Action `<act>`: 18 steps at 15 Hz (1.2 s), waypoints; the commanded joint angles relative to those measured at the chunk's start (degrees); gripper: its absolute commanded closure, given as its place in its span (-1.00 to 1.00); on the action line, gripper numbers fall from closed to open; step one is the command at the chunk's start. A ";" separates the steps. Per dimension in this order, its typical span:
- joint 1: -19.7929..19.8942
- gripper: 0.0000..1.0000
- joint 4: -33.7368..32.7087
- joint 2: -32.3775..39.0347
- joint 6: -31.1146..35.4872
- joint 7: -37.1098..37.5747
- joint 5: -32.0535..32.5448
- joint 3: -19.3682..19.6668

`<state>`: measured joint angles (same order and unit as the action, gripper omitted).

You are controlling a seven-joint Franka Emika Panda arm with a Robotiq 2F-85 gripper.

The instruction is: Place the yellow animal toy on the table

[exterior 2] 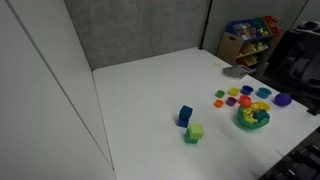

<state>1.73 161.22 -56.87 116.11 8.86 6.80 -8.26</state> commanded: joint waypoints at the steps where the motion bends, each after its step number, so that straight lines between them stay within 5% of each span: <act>1: -0.41 -1.00 -0.15 0.12 -0.20 0.31 0.35 0.34; 10: 1.10 -1.00 -5.13 9.12 1.97 1.13 -0.64 2.37; 18: 5.26 -1.00 -7.28 22.63 11.36 2.11 -0.54 6.70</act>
<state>5.44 156.63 -40.60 124.70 9.72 6.69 -2.96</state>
